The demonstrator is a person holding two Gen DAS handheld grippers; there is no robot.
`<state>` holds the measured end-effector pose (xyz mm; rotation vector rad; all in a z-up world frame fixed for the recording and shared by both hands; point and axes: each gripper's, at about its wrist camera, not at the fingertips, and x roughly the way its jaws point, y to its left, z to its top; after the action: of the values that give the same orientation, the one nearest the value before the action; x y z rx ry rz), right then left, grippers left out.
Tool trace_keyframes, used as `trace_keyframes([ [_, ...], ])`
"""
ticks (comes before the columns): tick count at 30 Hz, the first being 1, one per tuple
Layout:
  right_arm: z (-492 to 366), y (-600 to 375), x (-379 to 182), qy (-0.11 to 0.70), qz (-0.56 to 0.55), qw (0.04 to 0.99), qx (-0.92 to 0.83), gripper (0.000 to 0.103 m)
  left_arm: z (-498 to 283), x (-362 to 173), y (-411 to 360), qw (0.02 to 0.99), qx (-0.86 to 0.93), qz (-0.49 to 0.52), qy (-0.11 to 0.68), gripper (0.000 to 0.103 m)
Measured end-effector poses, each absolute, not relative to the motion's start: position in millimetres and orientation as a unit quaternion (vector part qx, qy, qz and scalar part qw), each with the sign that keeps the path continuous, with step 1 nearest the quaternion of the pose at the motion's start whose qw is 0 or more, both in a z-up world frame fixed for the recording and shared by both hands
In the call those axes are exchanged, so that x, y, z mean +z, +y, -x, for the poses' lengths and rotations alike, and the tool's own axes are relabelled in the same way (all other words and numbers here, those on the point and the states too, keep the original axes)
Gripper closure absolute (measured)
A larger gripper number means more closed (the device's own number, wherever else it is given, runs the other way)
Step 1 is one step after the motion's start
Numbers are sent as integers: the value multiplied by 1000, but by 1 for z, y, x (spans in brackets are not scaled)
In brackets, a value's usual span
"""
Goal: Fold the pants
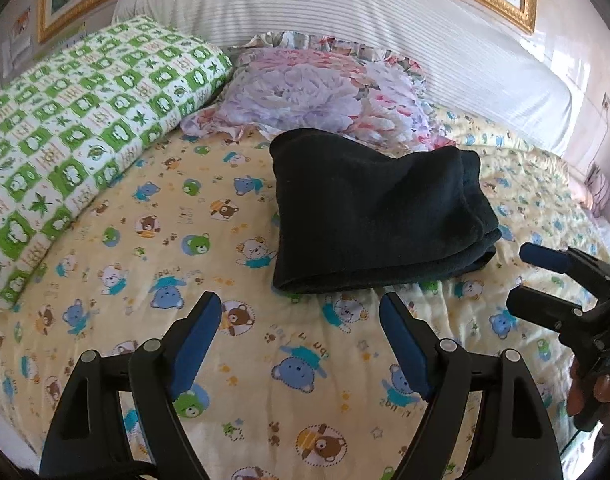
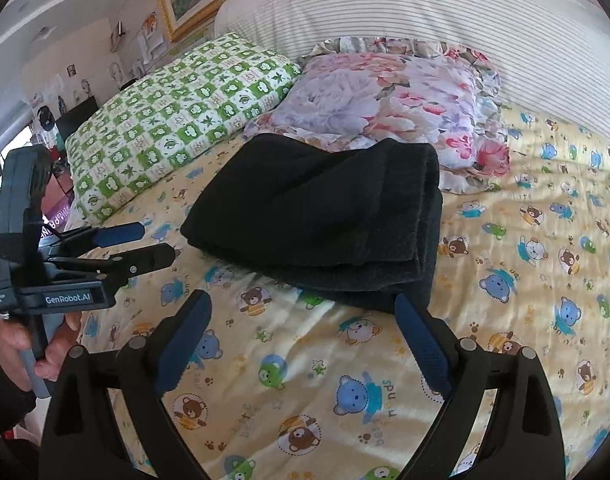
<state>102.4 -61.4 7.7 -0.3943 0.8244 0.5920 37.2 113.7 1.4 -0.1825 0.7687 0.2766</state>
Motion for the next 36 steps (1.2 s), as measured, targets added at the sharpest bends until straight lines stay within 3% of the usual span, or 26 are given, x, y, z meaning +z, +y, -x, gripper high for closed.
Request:
trace_keyframes([
  [36, -107, -59, -6, 383, 204, 861, 264, 9, -32, -7, 110, 910, 182, 20, 372, 18],
])
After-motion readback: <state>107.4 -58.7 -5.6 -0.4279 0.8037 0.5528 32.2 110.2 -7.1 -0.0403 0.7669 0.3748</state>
